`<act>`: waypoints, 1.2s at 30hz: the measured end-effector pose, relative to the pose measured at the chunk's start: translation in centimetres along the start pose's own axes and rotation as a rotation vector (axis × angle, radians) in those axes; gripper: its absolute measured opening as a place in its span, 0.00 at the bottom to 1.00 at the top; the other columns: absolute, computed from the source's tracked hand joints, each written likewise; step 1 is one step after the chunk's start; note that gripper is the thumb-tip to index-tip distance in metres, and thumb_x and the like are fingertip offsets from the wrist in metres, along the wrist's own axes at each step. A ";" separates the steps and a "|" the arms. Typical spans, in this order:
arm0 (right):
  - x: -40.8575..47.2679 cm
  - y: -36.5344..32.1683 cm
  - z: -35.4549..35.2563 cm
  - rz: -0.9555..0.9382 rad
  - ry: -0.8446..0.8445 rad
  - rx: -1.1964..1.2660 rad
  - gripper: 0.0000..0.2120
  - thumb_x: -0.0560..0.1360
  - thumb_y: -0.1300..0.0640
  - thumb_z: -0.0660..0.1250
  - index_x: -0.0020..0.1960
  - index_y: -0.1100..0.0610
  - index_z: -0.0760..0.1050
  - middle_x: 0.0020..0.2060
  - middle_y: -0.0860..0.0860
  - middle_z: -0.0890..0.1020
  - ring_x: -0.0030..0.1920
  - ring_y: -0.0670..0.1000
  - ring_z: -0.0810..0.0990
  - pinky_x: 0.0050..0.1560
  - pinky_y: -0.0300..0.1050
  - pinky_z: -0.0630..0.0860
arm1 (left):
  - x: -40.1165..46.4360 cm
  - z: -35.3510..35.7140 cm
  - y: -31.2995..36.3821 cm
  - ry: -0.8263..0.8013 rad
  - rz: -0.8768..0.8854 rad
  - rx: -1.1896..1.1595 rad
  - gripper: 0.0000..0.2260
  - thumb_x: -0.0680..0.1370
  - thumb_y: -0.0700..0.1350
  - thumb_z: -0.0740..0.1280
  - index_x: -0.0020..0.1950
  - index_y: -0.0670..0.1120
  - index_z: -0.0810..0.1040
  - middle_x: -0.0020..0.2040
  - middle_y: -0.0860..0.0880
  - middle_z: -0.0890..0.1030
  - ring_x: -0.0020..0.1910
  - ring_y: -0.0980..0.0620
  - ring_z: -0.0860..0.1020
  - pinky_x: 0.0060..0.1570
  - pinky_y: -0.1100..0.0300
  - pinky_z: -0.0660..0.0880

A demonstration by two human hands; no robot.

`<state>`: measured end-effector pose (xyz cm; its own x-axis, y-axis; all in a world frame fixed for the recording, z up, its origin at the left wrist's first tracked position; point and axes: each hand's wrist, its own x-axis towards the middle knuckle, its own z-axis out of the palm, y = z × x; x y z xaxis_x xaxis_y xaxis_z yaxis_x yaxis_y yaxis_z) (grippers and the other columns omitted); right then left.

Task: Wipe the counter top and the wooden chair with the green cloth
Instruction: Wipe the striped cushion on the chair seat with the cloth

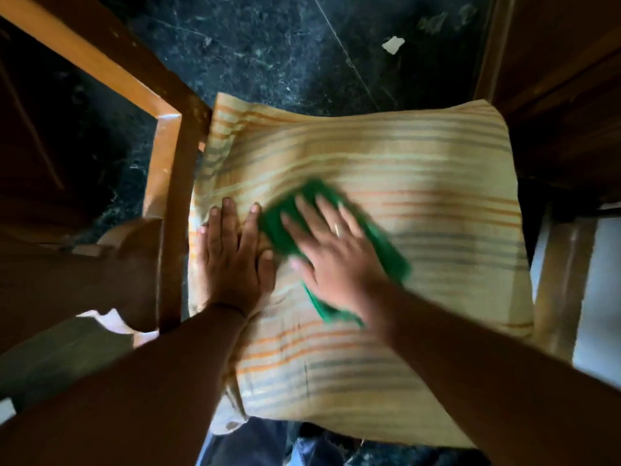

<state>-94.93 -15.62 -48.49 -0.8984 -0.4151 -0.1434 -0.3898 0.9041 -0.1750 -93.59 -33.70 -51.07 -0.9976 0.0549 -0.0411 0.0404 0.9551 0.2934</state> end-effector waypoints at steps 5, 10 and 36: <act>8.6 0.8 -0.5 0.361 0.069 0.000 0.31 0.80 0.41 0.52 0.80 0.50 0.54 0.81 0.57 0.55 0.80 0.59 0.53 0.77 0.57 0.47 | -0.2 0.2 -0.4 -0.012 0.016 0.047 0.31 0.77 0.56 0.52 0.79 0.46 0.63 0.79 0.36 0.58 0.78 0.34 0.56 0.77 0.43 0.46; -15.8 -5.0 1.8 0.137 -0.052 0.042 0.34 0.76 0.39 0.61 0.79 0.49 0.60 0.80 0.55 0.54 0.78 0.61 0.57 0.74 0.63 0.58 | -0.2 -0.6 0.1 -0.065 0.002 0.087 0.32 0.76 0.55 0.54 0.80 0.47 0.60 0.80 0.37 0.56 0.79 0.35 0.55 0.76 0.49 0.39; -3.0 15.6 -3.2 0.625 0.051 -0.046 0.34 0.79 0.39 0.47 0.81 0.52 0.52 0.80 0.61 0.54 0.79 0.65 0.51 0.76 0.64 0.51 | -0.3 0.0 0.0 -0.044 0.020 0.116 0.32 0.78 0.55 0.54 0.81 0.48 0.56 0.81 0.37 0.53 0.80 0.37 0.52 0.74 0.54 0.31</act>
<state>-98.99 0.02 -47.72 -0.9674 0.1980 -0.1581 0.2053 0.9782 -0.0313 -93.27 -33.75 -51.05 -0.9934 0.0841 -0.0786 0.0687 0.9809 0.1818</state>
